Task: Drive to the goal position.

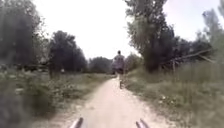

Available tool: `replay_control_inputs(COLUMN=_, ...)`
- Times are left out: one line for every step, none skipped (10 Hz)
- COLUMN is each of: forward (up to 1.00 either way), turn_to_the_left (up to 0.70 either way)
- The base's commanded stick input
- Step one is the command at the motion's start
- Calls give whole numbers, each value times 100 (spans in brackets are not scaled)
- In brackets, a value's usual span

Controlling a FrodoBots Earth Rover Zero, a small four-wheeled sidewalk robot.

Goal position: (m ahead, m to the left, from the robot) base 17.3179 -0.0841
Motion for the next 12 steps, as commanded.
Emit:
replay_control_inputs(forward=85, turn_to_the_left=0)
replay_control_inputs(forward=85, turn_to_the_left=0)
replay_control_inputs(forward=85, turn_to_the_left=-4)
replay_control_inputs(forward=85, turn_to_the_left=-34)
replay_control_inputs(forward=85, turn_to_the_left=-34)
replay_control_inputs(forward=85, turn_to_the_left=-33)
replay_control_inputs(forward=85, turn_to_the_left=0)
replay_control_inputs(forward=85, turn_to_the_left=-22)
replay_control_inputs(forward=85, turn_to_the_left=-34)
replay_control_inputs(forward=85, turn_to_the_left=-15)
replay_control_inputs(forward=85, turn_to_the_left=0)
replay_control_inputs(forward=85, turn_to_the_left=0)
